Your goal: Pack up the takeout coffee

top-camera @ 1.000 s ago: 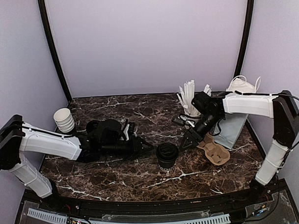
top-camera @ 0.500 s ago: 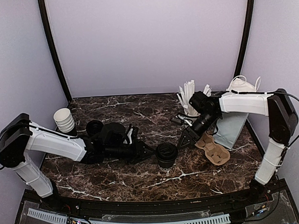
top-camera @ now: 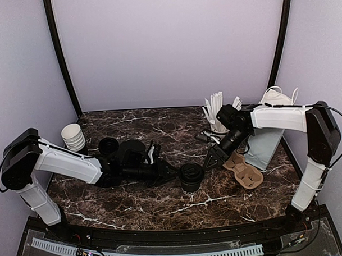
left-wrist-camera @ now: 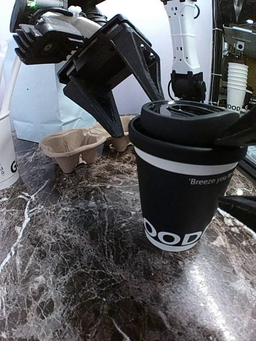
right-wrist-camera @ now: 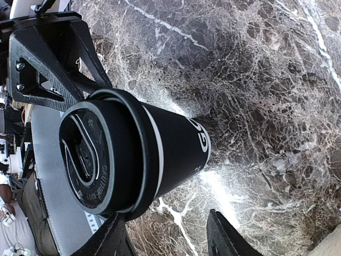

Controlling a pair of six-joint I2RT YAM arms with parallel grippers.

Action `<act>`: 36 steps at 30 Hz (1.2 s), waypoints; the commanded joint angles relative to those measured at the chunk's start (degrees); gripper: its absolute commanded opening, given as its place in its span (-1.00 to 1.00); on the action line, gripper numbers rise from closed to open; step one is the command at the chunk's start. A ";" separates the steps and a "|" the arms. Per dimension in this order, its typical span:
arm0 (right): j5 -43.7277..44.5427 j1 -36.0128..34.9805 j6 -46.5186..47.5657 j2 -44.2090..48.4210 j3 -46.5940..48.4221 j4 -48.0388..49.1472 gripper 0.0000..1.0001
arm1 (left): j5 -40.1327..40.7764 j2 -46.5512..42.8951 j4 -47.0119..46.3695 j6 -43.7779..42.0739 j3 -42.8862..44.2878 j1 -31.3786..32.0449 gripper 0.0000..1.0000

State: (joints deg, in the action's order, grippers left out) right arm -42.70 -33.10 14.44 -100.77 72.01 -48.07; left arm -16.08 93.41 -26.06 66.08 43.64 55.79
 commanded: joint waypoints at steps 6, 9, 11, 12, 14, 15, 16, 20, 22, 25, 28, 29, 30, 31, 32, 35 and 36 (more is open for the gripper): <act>-2.36 0.07 -0.12 -1.99 1.12 0.15 0.12 | -2.22 3.76 -2.06 0.98 0.90 0.28 -0.40; -1.99 -0.08 -0.49 -2.69 0.76 0.54 0.12 | -2.45 4.42 -1.99 1.06 1.07 0.28 -0.42; -0.27 -0.35 -1.28 -3.32 0.16 1.16 0.10 | -2.65 4.98 -1.18 1.05 1.15 0.33 -0.45; 1.21 -0.64 -1.79 -3.62 -0.22 1.55 0.09 | -2.76 5.37 -0.37 1.00 1.13 0.31 -0.47; 7.52 -1.19 -4.47 -4.40 -1.64 3.45 0.06 | -2.67 5.97 1.33 1.13 0.61 0.29 -0.52; 11.43 -1.44 -5.68 -4.97 -2.60 4.58 0.04 | -2.48 6.25 3.31 1.21 0.33 0.29 -0.56; 14.87 -1.56 -6.45 -5.80 -3.51 5.02 -0.01 | -2.12 6.72 4.45 1.18 -0.26 0.28 -0.57; 21.12 -1.55 -7.58 -10.86 -4.99 4.40 -0.10 | -3.00 9.51 7.07 1.24 -3.19 0.27 -0.62; 20.79 -1.76 -7.47 -11.52 -4.70 4.27 -0.11 | -4.39 11.24 4.87 2.32 -5.25 0.26 -0.64; 20.31 -1.98 -7.13 -10.76 -3.61 4.01 -0.12 | -5.52 13.03 2.26 3.23 -6.99 0.28 -0.66; 19.49 -2.05 -6.27 -9.88 -3.50 3.87 -0.12 | -5.23 13.44 2.12 2.58 -6.83 0.28 -0.67; 19.40 -2.05 -6.07 -9.55 -3.54 3.87 -0.12 | -4.92 13.46 2.65 2.08 -6.29 0.28 -0.67; 19.31 -2.05 -5.78 -9.16 -3.56 3.87 -0.12 | -4.70 13.47 3.15 1.70 -5.89 0.28 -0.67; 19.11 -2.05 -5.33 -8.84 -3.62 3.74 -0.10 | -4.15 13.42 4.63 0.74 -4.78 0.28 -0.67; 18.91 -2.05 -4.85 -8.44 -3.55 3.62 -0.10 | -3.92 13.36 5.50 0.33 -4.21 0.28 -0.67; 17.18 -2.05 -3.71 -7.02 -3.53 3.48 -0.09 | -2.53 12.32 8.12 -1.62 -2.22 0.28 -0.67; 16.91 -2.04 -3.52 -6.46 -3.54 3.55 -0.09 | -2.19 12.06 8.61 -2.16 -1.97 0.28 -0.67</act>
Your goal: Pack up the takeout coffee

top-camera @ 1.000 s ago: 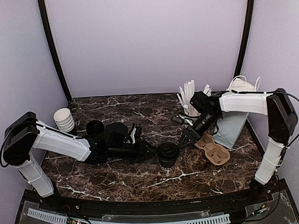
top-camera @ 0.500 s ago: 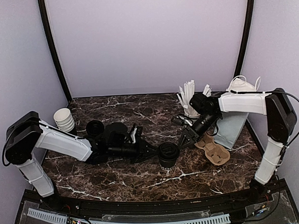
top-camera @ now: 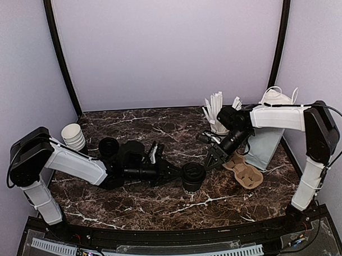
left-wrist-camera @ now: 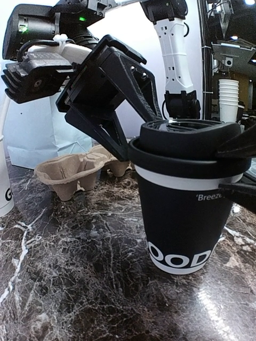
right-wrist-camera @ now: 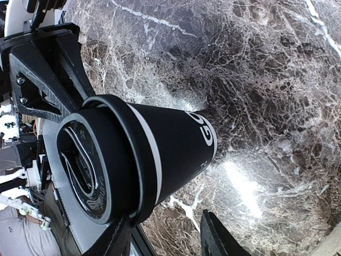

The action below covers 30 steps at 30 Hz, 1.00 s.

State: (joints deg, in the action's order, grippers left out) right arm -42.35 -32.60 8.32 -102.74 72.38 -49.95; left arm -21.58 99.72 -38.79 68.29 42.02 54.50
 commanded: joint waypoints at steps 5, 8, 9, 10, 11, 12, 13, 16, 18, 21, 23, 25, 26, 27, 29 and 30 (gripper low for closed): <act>16.16 -2.55 3.38 -1.99 -3.85 6.03 -0.08 | 6.64 2.64 26.05 -7.41 2.36 1.57 -0.67; 15.41 -2.56 3.87 -0.72 -3.66 6.03 -0.07 | 9.21 0.68 30.18 -10.69 5.25 1.57 -0.67; 15.27 -2.51 4.00 -0.27 -3.57 6.01 -0.07 | 9.73 0.31 31.10 -11.32 5.91 1.57 -0.67; 14.96 -2.55 4.18 0.12 -3.42 5.97 -0.07 | 10.75 -0.40 32.64 -12.74 7.21 1.57 -0.67; 14.67 -2.44 4.32 0.67 -3.32 5.93 -0.06 | 11.29 -0.84 33.21 -13.49 7.82 1.57 -0.66; 14.47 -2.49 4.52 1.20 -3.16 5.88 -0.06 | 12.29 -1.68 34.38 -14.76 9.07 1.57 -0.66; 14.20 -2.43 4.73 1.74 -2.94 5.68 -0.06 | 12.85 -2.19 34.83 -15.51 9.72 1.57 -0.66; 13.85 -2.35 5.19 3.56 -1.75 4.91 -0.03 | 15.50 -5.08 36.12 -18.98 12.63 1.57 -0.65; 13.44 -2.21 5.58 4.90 -0.87 4.45 -0.01 | 16.84 -6.73 36.73 -21.42 14.61 1.57 -0.64; 12.79 -1.98 6.18 6.60 0.62 3.28 0.03 | 18.41 -8.83 38.16 -24.73 17.97 1.57 -0.62; 12.43 -1.83 6.43 7.83 1.39 2.50 0.06 | 18.69 -9.82 38.41 -26.24 19.84 1.56 -0.60; 11.66 -1.74 6.95 8.71 1.78 1.92 0.09 | 18.68 -10.75 39.13 -27.36 21.12 1.57 -0.57; 11.08 -1.76 7.26 9.20 1.84 1.65 0.09 | 18.82 -11.02 39.62 -27.66 21.50 1.57 -0.56; 10.52 -1.72 7.56 9.66 1.79 1.28 0.10 | 19.02 -11.65 40.16 -28.23 22.02 1.57 -0.55; 9.68 -1.76 8.38 10.63 1.86 0.51 0.11 | 19.24 -12.85 40.56 -28.94 22.40 1.57 -0.51; 9.51 -1.73 8.80 11.29 1.95 0.00 0.11 | 19.36 -13.40 40.60 -29.24 22.40 1.57 -0.47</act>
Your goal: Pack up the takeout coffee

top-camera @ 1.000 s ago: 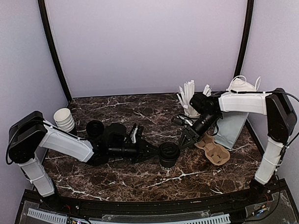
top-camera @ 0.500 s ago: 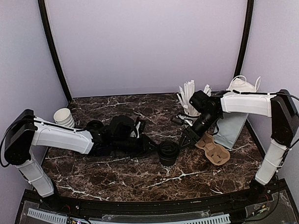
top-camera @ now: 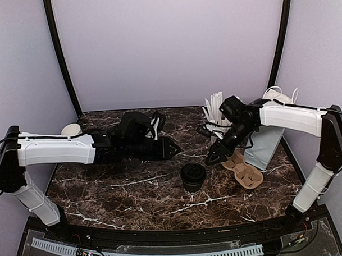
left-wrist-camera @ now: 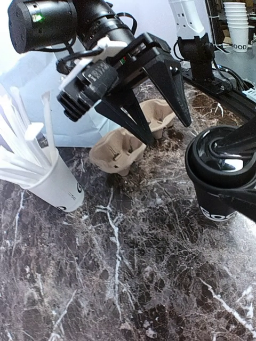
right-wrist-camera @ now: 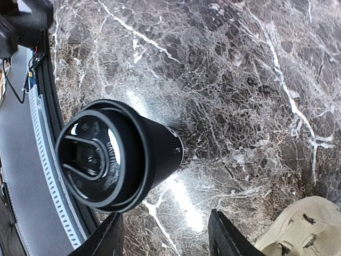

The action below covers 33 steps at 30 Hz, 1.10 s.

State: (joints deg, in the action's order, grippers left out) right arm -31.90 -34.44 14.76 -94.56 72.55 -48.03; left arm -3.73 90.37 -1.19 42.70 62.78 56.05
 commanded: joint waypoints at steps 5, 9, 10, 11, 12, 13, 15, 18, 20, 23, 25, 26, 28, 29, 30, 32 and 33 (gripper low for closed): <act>-2.16 0.44 5.05 7.27 3.12 -5.02 0.16 | 0.06 -8.72 3.03 -10.92 0.59 0.07 -0.27; -3.78 1.26 8.87 12.30 4.58 -7.99 0.26 | -2.87 -10.01 9.80 -21.38 3.95 1.17 0.09; -3.94 1.52 10.33 13.81 4.99 -8.98 0.29 | -2.21 -10.15 11.43 -22.99 5.47 2.18 0.16; -3.89 1.79 11.58 15.27 5.27 -9.69 0.33 | -0.86 -10.29 14.41 -25.86 6.15 2.68 0.19; -3.80 2.21 12.61 17.10 5.27 -10.14 0.37 | -0.50 -10.38 15.67 -26.94 7.21 3.39 0.26; -3.97 2.62 13.51 19.01 5.00 -10.45 0.40 | -0.27 -10.45 17.86 -28.78 7.59 3.68 0.31; -3.90 3.47 14.73 23.69 3.47 -10.08 0.47 | -0.15 -10.24 20.37 -30.89 8.59 4.38 0.87; -3.06 4.97 15.75 28.66 0.44 -9.85 0.50 | -0.48 -8.21 23.61 -33.55 10.63 5.69 0.97; -3.22 7.06 16.19 31.33 -1.88 -10.08 0.51 | -0.61 -5.75 25.77 -34.60 12.49 6.70 0.98; -3.78 9.47 17.25 34.90 -3.00 -12.37 0.53 | -0.15 -1.52 29.24 -35.45 15.82 8.19 0.98; -3.66 11.39 17.21 37.28 -3.11 -13.14 0.54 | 0.84 1.71 31.57 -36.29 18.52 9.04 0.98; -3.77 12.83 16.96 38.41 -3.16 -13.16 0.55 | 1.71 3.49 32.16 -37.29 19.88 9.37 0.97; -4.50 16.00 16.39 40.15 -3.28 -13.34 0.55 | 1.98 6.08 32.56 -37.97 21.54 9.87 0.98; -5.14 17.30 16.28 40.77 -3.37 -13.74 0.55 | 1.93 6.99 33.18 -38.00 23.58 9.93 0.98; -5.92 18.52 16.26 41.32 -3.38 -14.04 0.55 | 2.11 9.29 34.85 -38.10 24.69 9.94 0.98; -7.74 20.28 16.11 42.41 -3.85 -14.37 0.55 | 4.09 12.44 37.57 -37.88 28.20 9.95 0.98; -8.45 20.96 15.97 42.89 -4.30 -14.07 0.56 | 5.71 14.37 38.36 -37.83 30.16 9.95 0.98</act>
State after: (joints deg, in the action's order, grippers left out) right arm -36.38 -16.10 30.89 -53.52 69.38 -61.41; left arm -2.31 100.64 30.33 6.35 86.56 65.80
